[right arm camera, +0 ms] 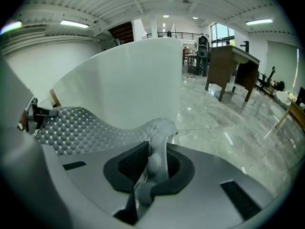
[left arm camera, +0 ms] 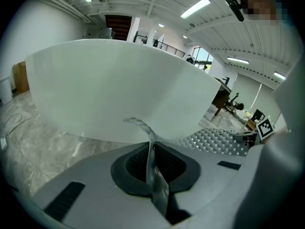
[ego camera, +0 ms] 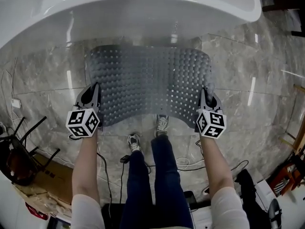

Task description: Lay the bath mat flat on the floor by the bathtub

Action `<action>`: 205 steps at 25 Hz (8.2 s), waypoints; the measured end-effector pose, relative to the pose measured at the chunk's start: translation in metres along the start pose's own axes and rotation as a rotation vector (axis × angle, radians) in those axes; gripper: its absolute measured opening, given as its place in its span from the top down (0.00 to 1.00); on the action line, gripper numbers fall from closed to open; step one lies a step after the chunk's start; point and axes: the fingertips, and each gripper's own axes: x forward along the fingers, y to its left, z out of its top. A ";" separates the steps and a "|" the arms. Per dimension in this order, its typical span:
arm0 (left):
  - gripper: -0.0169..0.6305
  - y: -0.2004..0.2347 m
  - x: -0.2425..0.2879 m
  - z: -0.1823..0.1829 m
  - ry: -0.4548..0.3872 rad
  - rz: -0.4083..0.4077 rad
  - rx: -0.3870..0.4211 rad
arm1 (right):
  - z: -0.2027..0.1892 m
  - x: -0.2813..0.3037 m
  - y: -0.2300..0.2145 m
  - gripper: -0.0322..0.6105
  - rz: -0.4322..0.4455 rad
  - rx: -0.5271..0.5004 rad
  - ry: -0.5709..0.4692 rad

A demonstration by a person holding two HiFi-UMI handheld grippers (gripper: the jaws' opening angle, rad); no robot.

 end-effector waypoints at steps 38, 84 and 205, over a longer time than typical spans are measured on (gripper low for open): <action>0.91 0.057 0.162 -0.141 0.206 0.141 0.073 | -0.122 0.170 -0.026 0.89 -0.057 -0.160 0.147; 0.56 0.155 0.185 -0.242 0.403 0.323 -0.106 | -0.225 0.226 -0.129 0.58 -0.311 -0.054 0.511; 0.91 -0.207 -0.448 0.269 -0.428 -0.229 0.226 | 0.302 -0.489 0.157 0.90 0.115 -0.038 -0.551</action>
